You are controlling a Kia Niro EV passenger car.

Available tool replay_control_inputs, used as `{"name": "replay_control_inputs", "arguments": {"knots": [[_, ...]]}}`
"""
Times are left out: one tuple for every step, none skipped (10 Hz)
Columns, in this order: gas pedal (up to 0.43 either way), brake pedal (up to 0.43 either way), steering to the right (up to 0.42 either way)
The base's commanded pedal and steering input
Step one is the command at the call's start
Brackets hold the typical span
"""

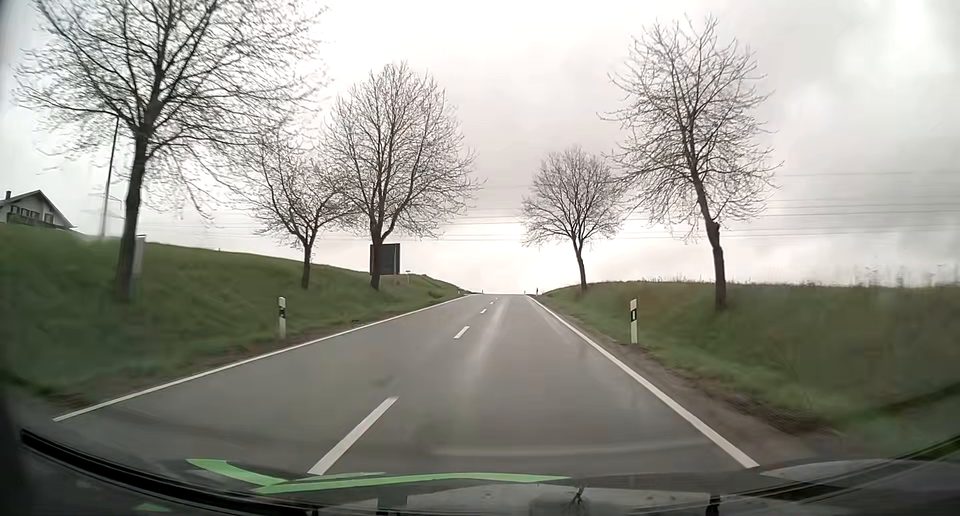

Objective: Follow the waypoints while adhering to traffic rules and regulations

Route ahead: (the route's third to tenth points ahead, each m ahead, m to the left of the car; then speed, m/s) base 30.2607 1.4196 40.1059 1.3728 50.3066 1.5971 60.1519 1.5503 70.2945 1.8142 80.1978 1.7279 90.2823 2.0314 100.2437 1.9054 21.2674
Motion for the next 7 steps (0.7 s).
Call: {"name": "replay_control_inputs", "arguments": {"knots": [[0.370,0.000,0.000],[0.358,0.000,-0.001],[0.331,0.000,-0.002],[0.311,0.000,-0.004],[0.311,0.000,-0.005],[0.311,0.000,-0.005],[0.311,0.000,-0.005]]}}
